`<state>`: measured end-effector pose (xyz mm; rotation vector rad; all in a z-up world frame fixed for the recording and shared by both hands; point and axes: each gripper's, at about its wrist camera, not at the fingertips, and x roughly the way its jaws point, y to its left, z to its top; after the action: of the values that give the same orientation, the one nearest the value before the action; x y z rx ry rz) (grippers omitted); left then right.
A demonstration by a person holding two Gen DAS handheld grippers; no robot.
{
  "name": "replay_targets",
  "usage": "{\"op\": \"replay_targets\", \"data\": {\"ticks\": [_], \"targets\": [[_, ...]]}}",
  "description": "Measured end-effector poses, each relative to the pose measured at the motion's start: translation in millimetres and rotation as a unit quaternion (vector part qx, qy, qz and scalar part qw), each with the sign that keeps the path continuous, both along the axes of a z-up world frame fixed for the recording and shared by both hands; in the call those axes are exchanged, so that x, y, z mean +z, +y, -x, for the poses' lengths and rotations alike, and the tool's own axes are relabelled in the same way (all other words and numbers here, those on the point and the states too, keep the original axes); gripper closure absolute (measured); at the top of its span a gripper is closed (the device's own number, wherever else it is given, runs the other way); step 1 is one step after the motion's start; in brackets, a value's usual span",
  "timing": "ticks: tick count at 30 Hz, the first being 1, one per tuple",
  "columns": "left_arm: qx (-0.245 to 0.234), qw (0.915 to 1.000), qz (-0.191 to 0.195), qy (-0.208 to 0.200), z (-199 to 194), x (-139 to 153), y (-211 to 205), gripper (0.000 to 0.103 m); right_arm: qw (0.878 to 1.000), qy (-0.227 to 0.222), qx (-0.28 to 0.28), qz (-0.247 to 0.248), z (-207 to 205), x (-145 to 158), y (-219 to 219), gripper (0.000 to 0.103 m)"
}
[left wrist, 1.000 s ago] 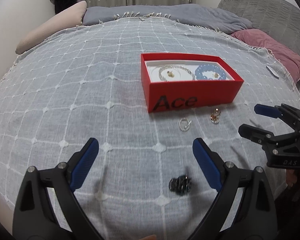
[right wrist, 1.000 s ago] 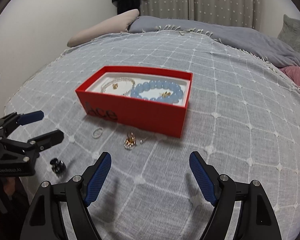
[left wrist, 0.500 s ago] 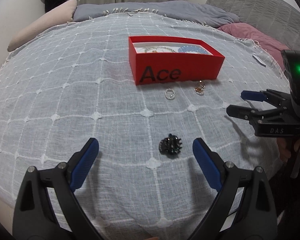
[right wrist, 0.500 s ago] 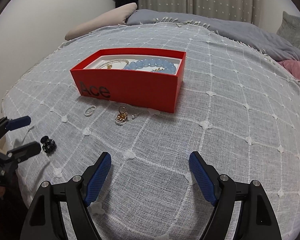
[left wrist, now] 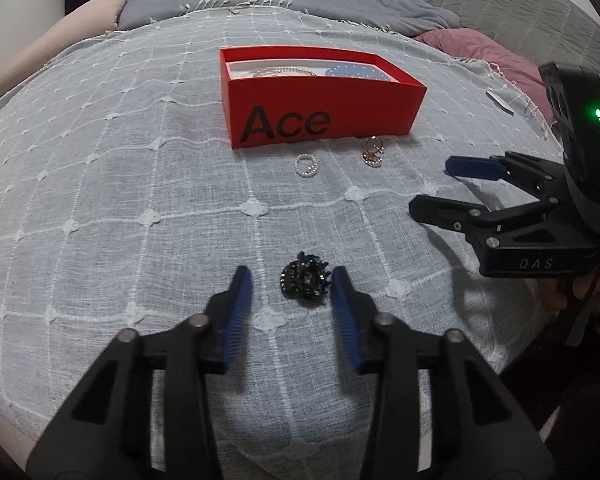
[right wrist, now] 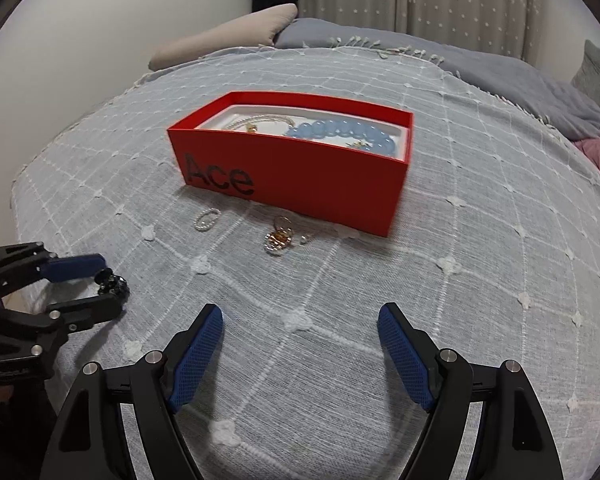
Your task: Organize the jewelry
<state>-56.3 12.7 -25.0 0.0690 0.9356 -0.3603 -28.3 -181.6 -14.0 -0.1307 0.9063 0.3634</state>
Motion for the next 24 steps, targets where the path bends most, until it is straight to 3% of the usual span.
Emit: {"op": "replay_targets", "data": {"ticks": [2, 8, 16, 24], "targets": [[-0.004, 1.0000, -0.004, -0.003, -0.5, 0.1, -1.3, 0.077, 1.000, -0.001, 0.004, -0.005, -2.6, 0.5, 2.4, 0.021], [-0.014, 0.9998, 0.001, -0.016, -5.7, 6.9, -2.1, 0.077, 0.999, -0.003, -0.005, -0.037, -15.6, 6.3, 3.0, 0.024], [-0.001, 0.9998, 0.007, -0.019, -14.5, 12.9, 3.4, 0.077, 0.999, 0.009, -0.006, -0.047, -33.5, 7.0, 8.3, 0.049], [0.009, 0.9999, 0.004, -0.015, -20.6, 10.6, 4.7, 0.077, 0.999, 0.005, 0.004, -0.046, -41.2, 8.4, 16.9, 0.059]]}}
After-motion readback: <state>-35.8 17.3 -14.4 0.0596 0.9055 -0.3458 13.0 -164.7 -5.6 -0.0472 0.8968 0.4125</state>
